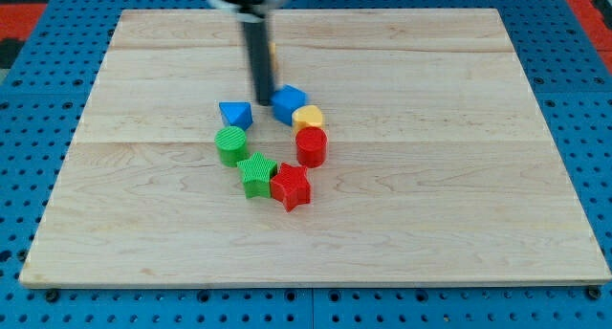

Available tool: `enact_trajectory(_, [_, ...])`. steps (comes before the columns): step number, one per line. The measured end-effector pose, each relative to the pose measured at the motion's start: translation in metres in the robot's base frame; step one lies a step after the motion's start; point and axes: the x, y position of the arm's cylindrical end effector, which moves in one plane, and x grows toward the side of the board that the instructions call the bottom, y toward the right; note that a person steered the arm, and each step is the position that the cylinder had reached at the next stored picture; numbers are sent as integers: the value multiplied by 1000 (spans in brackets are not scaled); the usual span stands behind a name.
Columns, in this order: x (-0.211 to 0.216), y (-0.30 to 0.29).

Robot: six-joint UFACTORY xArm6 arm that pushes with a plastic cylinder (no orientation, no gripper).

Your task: Separate the blue cube from the yellow heart

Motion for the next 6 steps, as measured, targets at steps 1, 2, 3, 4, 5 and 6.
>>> enact_trajectory(1, [16,103])
enact_trajectory(2, [-4,46])
enact_trajectory(3, [36,44])
enact_trajectory(4, [64,44])
enact_trajectory(5, [65,96])
enact_trajectory(6, [51,142])
